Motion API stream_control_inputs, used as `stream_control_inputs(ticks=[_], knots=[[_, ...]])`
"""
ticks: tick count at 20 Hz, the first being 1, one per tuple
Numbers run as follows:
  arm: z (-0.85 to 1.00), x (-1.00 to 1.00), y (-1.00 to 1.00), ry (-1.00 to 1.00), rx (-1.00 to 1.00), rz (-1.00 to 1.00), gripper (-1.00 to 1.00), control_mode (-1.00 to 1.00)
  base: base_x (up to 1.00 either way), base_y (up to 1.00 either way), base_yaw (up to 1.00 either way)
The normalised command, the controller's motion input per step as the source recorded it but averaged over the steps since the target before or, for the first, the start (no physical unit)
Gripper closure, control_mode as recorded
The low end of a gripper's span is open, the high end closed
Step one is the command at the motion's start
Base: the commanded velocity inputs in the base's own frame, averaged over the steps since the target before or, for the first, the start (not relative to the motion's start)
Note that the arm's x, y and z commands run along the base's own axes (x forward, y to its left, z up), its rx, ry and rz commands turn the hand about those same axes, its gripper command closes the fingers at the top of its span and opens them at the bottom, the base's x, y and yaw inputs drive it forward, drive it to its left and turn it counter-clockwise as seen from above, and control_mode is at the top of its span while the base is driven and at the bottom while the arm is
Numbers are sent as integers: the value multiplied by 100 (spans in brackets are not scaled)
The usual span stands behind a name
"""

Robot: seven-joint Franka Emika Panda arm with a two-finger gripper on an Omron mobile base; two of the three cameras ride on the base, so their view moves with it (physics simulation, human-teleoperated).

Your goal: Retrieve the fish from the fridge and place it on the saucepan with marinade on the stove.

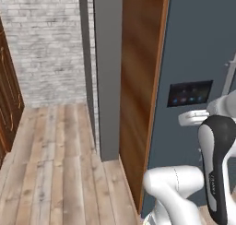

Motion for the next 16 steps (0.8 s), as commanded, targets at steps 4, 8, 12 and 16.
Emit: stream_control_inputs(ticks=[4, 8, 12, 16], knots=[[0, 0, 0, 0, 0, 0, -100, 100, 14, -86, 8], [0, 0, 0, 0, 0, 0, -100, 100, 0, -100, 3], [0, 0, 0, 0, 0, 0, -100, 100, -7, -100, 1], [0, 0, 0, 0, 0, 0, -100, 100, -5, -87, 3]])
